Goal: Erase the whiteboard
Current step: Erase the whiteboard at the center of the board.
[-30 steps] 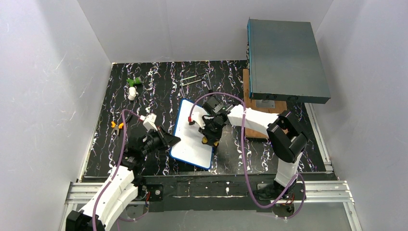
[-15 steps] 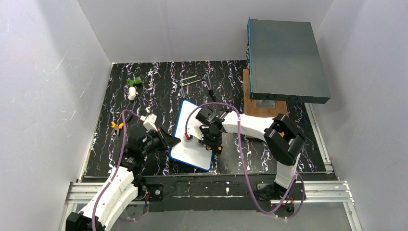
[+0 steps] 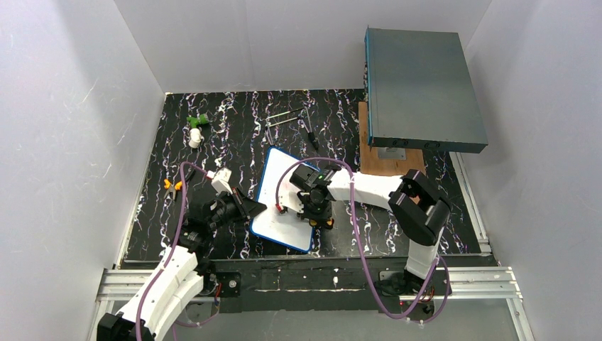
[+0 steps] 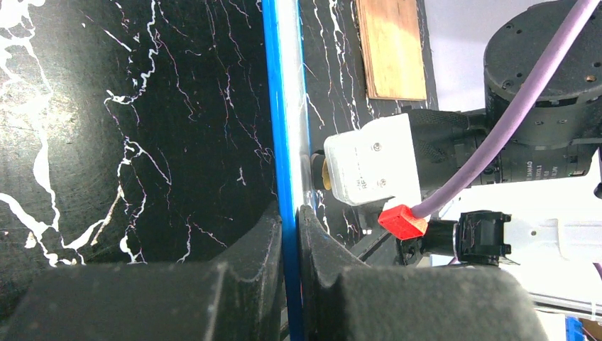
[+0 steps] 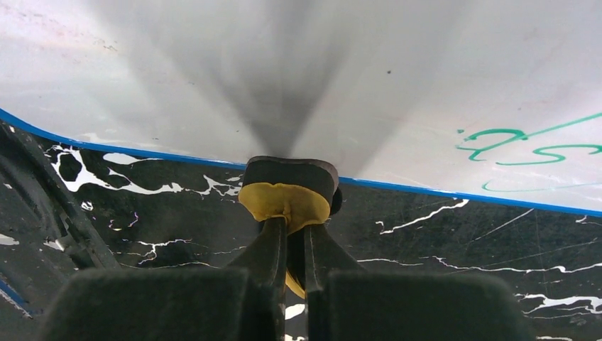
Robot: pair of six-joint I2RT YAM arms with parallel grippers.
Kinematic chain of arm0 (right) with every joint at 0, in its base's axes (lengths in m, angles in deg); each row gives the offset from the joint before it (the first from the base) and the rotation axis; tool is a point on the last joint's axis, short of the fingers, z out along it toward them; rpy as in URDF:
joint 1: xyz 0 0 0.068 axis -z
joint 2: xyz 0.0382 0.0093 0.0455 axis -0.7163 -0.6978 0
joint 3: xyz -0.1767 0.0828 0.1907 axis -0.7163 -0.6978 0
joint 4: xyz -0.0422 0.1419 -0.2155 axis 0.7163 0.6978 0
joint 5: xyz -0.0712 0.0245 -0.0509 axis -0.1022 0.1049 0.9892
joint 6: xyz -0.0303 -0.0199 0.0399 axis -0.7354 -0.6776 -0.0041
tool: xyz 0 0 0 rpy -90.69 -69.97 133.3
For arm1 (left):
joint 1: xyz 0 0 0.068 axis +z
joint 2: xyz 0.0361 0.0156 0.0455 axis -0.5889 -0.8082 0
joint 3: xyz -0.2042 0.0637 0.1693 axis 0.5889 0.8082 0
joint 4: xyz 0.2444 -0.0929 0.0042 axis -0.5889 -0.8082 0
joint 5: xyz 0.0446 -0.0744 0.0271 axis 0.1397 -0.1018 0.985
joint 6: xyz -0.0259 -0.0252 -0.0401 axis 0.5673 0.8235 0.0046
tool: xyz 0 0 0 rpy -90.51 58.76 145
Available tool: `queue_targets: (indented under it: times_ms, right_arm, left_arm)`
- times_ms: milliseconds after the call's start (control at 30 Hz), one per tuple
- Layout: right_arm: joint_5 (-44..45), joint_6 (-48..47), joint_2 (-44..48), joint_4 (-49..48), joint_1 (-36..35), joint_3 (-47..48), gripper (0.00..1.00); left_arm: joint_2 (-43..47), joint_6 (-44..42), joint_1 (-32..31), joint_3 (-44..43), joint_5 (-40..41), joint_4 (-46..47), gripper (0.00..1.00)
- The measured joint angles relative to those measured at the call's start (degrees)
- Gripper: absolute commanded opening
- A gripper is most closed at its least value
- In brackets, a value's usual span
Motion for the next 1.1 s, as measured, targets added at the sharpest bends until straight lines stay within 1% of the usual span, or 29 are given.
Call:
queue_targets:
  times_ms: [167,300,400,567,900,1000,1100]
  right_arm:
    - [1.5,3.3,1.4,-0.9,1.8,-0.7,0.01]
    - [6.3,6.8,7.1,-6.2,7.4,-4.3,0.01]
    - [8.8,8.6,11.1,-9.9,9.9,-5.9,0.01]
    - [6.2,10.8,12.3,-13.7,9.3,-6.5,0.01]
    - [-1.8,14.3,11.9,-16.3,6.0,-7.1,0.01]
    - [-2.7,14.7,11.0,-16.5,4.5,-7.1,0.01]
    - [-1.6,14.6,9.0,-16.5,3.6,-6.6,0.01]
  left_arm:
    - [0.2,0.0,-0.1,0.0,-0.2,0.1,0.00]
    - [0.2,-0.3,-0.3,0.0,-0.7,0.9,0.00]
    - [-0.3,-0.5,-0.3,0.0,-1.0,1.7,0.00]
    - [-1.7,-0.7,-0.3,0.0,-1.8,3.1,0.00]
    - [-4.4,-0.6,-0.4,0.0,-3.8,5.8,0.00]
    - [-5.1,-0.6,-0.4,0.0,-4.5,6.6,0.00]
    - [-5.6,-0.5,-0.3,0.0,-4.5,6.3,0.00]
